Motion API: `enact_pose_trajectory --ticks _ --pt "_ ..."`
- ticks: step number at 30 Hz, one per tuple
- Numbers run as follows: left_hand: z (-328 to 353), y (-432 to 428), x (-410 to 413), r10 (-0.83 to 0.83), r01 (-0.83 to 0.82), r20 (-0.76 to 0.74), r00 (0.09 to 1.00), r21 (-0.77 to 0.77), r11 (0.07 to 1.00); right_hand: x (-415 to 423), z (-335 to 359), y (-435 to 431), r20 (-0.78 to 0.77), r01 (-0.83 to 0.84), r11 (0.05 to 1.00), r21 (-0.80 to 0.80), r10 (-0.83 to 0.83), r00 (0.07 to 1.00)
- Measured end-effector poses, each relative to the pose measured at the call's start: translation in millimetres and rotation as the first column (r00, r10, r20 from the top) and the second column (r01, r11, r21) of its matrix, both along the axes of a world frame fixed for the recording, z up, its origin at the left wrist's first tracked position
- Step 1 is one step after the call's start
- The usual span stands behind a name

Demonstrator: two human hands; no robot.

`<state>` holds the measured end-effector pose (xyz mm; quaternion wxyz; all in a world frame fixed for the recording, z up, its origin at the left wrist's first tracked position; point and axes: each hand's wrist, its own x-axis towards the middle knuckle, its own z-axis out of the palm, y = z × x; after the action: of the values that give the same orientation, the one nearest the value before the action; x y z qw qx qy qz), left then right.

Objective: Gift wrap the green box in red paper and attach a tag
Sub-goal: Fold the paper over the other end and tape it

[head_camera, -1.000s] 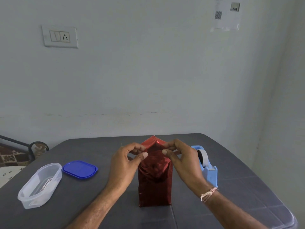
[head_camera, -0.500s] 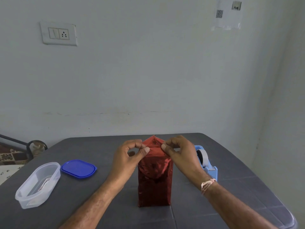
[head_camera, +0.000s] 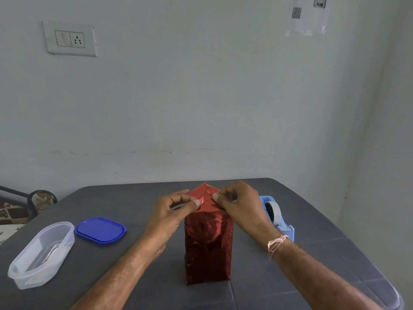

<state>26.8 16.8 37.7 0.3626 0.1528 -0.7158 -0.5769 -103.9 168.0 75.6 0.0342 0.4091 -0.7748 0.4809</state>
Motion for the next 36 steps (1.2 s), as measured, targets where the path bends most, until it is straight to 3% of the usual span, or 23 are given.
enact_pose_trajectory --ticks 8,13,24,28,36 --pt "6 3 -1 -0.009 0.007 0.058 0.998 0.039 0.999 -4 3 -4 -0.032 -0.013 0.999 0.051 0.015 0.999" --pt "9 -2 -2 -0.104 0.097 0.054 0.993 0.113 0.989 -5 4 -6 -0.050 -0.022 0.996 0.083 0.026 0.998" --pt "17 -14 -5 -0.317 0.304 0.144 0.937 0.106 0.947 -20 9 -19 -0.059 -0.023 0.979 0.202 0.035 0.998" --pt "16 -17 -7 -0.316 0.302 0.161 0.935 0.105 0.947 -27 8 -23 0.024 -0.063 0.977 0.205 0.059 0.998" --pt "15 -20 -17 -0.179 0.176 0.175 0.968 0.032 0.984 -31 4 -22 0.033 -0.055 0.974 0.219 0.049 0.998"
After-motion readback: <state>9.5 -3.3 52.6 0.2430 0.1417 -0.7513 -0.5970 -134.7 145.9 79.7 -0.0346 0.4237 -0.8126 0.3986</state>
